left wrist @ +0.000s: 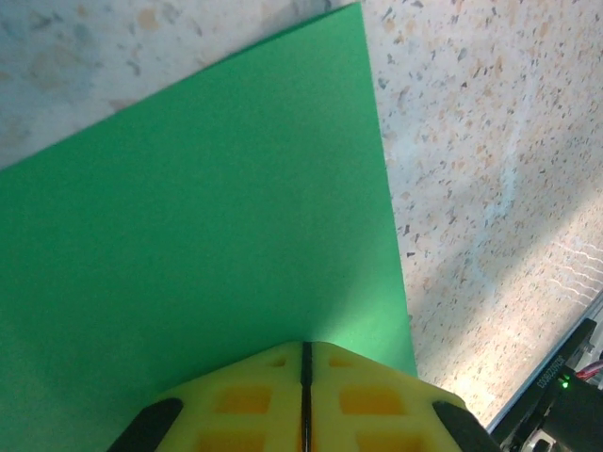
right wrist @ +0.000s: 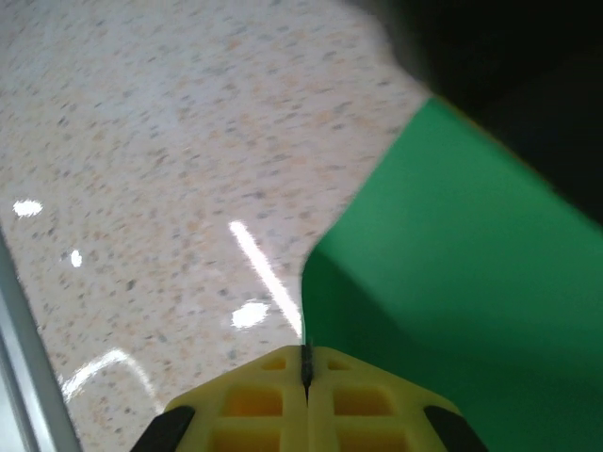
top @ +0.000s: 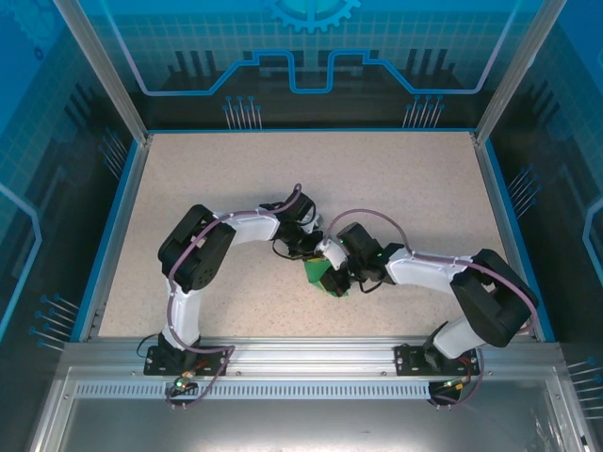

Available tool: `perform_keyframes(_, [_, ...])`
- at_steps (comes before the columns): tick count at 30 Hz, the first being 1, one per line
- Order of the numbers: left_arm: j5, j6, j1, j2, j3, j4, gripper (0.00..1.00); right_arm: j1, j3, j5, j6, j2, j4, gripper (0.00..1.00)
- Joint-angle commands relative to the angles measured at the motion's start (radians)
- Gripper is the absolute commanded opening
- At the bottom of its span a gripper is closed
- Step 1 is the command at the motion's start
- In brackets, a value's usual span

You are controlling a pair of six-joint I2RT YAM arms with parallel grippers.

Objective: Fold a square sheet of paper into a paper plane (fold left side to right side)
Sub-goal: Third fold the triangle at the center of the table.

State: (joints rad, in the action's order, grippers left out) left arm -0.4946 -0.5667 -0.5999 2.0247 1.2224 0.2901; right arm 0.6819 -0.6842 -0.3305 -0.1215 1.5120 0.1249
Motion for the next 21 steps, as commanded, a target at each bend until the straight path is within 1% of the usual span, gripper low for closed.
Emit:
perform_keyframes(1, [-0.011,0.033,-0.013,0.035,0.009,0.034,0.08,-0.074,-0.040,-0.038,-0.051,0.046,0.027,0.01])
perform_keyframes(4, [-0.013,0.031,-0.015,0.036,0.008,0.029,0.08,-0.090,-0.067,-0.019,-0.058,0.082,0.057,0.01])
perform_keyframes(8, [-0.013,0.030,-0.017,0.035,0.006,0.025,0.08,-0.109,-0.072,-0.009,-0.078,0.103,0.047,0.01])
perform_keyframes(21, [-0.012,0.028,-0.018,0.036,0.003,0.020,0.08,-0.137,-0.075,0.017,-0.094,0.124,0.053,0.01])
